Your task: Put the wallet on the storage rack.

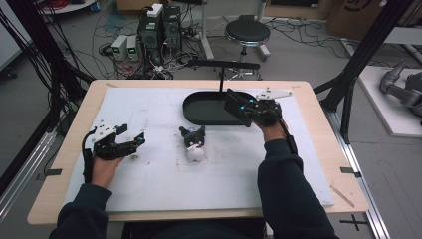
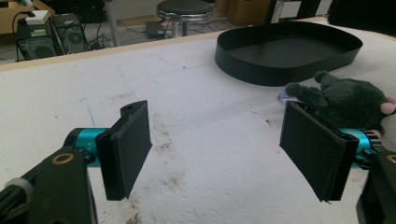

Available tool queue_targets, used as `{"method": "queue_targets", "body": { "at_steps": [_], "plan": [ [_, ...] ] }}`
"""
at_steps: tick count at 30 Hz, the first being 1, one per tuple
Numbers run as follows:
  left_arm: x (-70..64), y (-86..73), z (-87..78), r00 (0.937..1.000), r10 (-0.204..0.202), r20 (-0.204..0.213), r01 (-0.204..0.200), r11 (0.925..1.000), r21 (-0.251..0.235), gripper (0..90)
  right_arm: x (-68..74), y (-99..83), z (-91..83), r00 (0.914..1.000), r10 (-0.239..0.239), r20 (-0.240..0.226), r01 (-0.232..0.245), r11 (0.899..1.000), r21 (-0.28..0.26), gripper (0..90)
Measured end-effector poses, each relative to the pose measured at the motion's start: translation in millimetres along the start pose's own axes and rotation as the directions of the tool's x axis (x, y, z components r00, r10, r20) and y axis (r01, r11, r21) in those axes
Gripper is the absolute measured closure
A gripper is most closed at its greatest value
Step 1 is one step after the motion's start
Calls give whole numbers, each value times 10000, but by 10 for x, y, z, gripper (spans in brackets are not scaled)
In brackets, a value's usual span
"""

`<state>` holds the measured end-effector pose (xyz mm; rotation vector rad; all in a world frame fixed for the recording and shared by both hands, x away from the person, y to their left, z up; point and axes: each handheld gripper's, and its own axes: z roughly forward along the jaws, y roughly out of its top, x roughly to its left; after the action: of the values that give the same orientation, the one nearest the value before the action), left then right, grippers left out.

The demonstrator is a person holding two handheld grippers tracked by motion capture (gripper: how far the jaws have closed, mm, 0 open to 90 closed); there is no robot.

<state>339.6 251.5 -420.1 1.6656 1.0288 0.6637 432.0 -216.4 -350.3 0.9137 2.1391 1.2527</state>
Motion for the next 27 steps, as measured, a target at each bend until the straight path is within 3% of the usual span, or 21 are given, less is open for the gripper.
{"method": "queue_targets", "body": {
  "at_steps": [8,16,18,19,21,23,27],
  "plan": [
    [2,1,2,10000,-46,-5,46,10000,-28,245,-30,17,468,9994,46,348,-52,9998,171,787],
    [10,-2,7,10000,-79,45,79,10000,-44,245,-42,43,746,9980,294,552,-309,9992,265,786],
    [7,-1,4,10000,-55,58,55,10000,-39,245,-86,-12,838,9942,977,450,-991,9947,285,785],
    [7,-1,4,10000,-55,58,55,10000,-39,245,-86,-12,838,9942,977,450,-991,9947,285,785],
    [7,-1,0,10000,-42,47,42,10000,-33,245,-154,-89,900,9835,1729,538,-1756,9832,499,783],
    [6,-1,0,10000,-46,42,46,10000,-32,245,-203,-142,931,9787,1882,816,-1946,9777,786,777],
    [5,-2,1,10000,-39,58,38,10000,25,245,-324,-223,917,9546,2799,1020,-2882,9544,776,759]
  ]
}}
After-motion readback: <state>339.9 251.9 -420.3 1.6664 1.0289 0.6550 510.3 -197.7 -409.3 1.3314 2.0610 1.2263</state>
